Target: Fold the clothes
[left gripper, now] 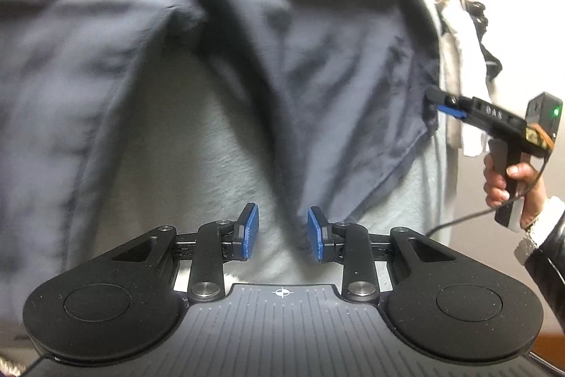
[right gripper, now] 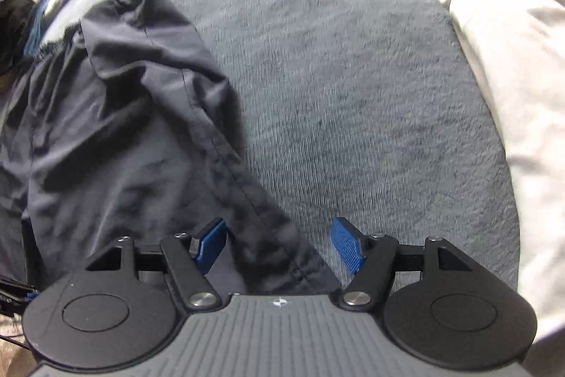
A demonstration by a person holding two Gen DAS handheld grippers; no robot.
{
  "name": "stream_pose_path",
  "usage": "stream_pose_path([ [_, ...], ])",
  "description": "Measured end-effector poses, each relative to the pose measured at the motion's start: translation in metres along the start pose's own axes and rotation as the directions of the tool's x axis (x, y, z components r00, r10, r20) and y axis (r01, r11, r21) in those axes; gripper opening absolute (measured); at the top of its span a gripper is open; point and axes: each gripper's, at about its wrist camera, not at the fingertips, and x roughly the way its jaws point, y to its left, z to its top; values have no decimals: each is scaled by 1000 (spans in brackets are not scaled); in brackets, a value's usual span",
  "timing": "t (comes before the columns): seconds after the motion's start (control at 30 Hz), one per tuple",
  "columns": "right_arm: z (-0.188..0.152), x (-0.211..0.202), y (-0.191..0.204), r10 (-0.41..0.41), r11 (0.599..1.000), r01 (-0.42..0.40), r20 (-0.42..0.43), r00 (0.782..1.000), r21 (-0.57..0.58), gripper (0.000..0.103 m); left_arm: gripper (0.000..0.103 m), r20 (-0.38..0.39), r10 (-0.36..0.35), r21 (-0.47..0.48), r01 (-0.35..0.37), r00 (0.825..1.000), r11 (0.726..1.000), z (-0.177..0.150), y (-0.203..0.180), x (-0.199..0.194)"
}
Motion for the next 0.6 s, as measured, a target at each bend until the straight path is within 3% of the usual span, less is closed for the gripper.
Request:
stream_pose_path([
  [0.2, 8, 9, -3, -6, 1000, 6, 19, 1000, -14, 69, 26, -55, 35, 28, -34, 998, 999, -7, -14, 28],
  [0.3, 0, 14, -5, -1, 1000, 1, -27, 1000, -17, 69, 10, -73, 79, 36, -76, 994, 996, -10, -20, 34],
  [0.33, -2, 13, -3, -11, 999, 10, -34, 999, -35, 63, 6, -77, 92, 34, -90, 993, 995, -10, -21, 35],
  [0.4, -5, 11, 2, -33, 997, 29, -55, 998, -66, 35, 0, -81, 114, 42, -111, 990, 993, -11, -24, 35],
  [0.43, -5, 10, 4, -30, 997, 25, -73, 997, -72, 3, 0, -81, 120, 53, -116, 989, 992, -11, -27, 32],
  [0.5, -6, 3, 11, -39, 994, 29, -90, 995, -108, 1, 0, -80, 132, 77, -126, 988, 989, -13, -31, 28],
  [0.6, -3, -20, 22, -47, 985, 31, -90, 995, -169, 1, 0, -125, 88, 42, -83, 988, 996, -14, -28, 15],
])
